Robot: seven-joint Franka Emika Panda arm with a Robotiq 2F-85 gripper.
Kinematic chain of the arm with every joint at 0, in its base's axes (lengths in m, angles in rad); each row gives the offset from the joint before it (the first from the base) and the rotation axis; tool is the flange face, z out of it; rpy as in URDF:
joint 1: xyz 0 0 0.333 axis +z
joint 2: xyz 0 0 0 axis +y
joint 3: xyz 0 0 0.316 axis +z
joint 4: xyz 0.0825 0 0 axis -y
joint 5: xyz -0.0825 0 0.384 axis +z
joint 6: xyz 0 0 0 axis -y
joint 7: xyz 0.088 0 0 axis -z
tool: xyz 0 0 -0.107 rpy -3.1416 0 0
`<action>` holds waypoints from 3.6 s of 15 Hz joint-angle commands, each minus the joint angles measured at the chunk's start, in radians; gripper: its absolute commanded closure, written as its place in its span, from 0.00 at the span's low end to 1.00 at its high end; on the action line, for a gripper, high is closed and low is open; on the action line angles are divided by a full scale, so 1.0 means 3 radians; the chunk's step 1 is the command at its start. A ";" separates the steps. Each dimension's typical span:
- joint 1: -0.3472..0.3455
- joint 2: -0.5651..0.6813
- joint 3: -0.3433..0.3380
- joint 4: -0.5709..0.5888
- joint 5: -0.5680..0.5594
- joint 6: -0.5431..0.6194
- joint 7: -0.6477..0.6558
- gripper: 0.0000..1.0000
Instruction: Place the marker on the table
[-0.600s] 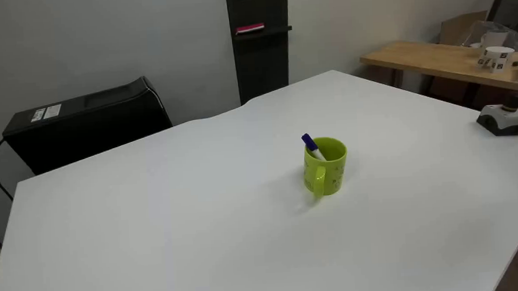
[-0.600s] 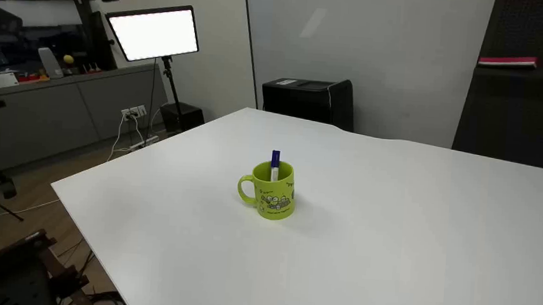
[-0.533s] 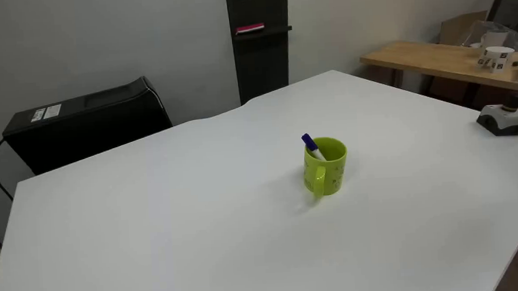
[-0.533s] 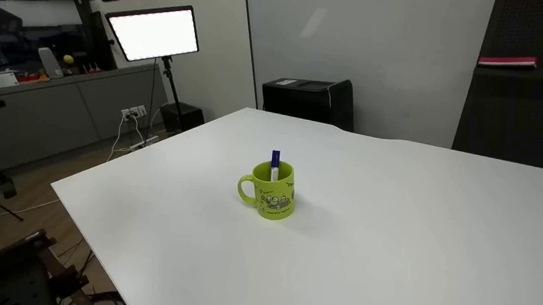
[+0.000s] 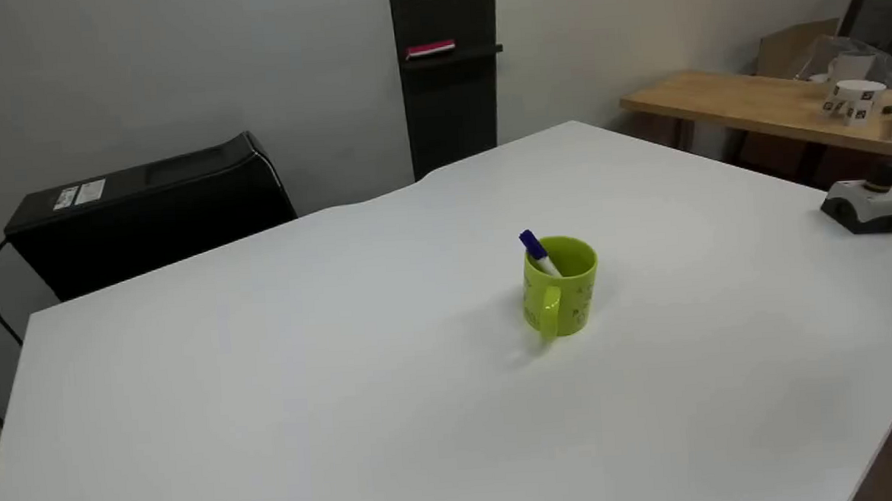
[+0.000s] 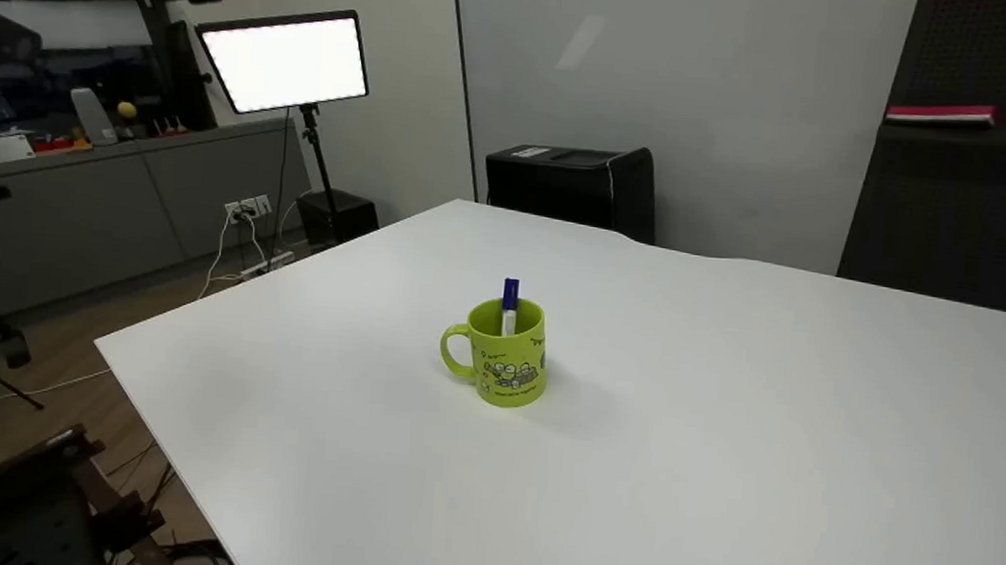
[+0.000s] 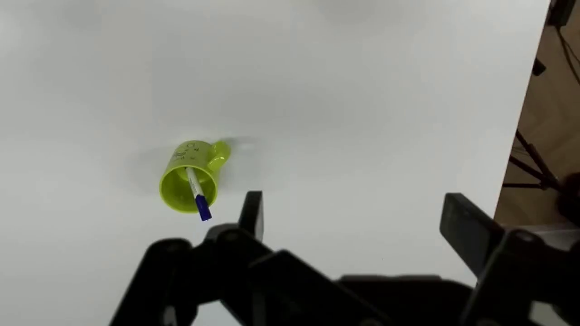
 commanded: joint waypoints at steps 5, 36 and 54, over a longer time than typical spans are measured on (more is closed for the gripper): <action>0.0054 0.0183 -0.0263 -0.0376 0.0125 0.0024 -0.0208 0.00; -0.0471 0.1086 -0.1173 0.0163 -0.0233 -0.0204 -0.1764 0.00; -0.0480 0.2444 -0.1059 0.0586 -0.0330 0.0696 -0.1640 0.00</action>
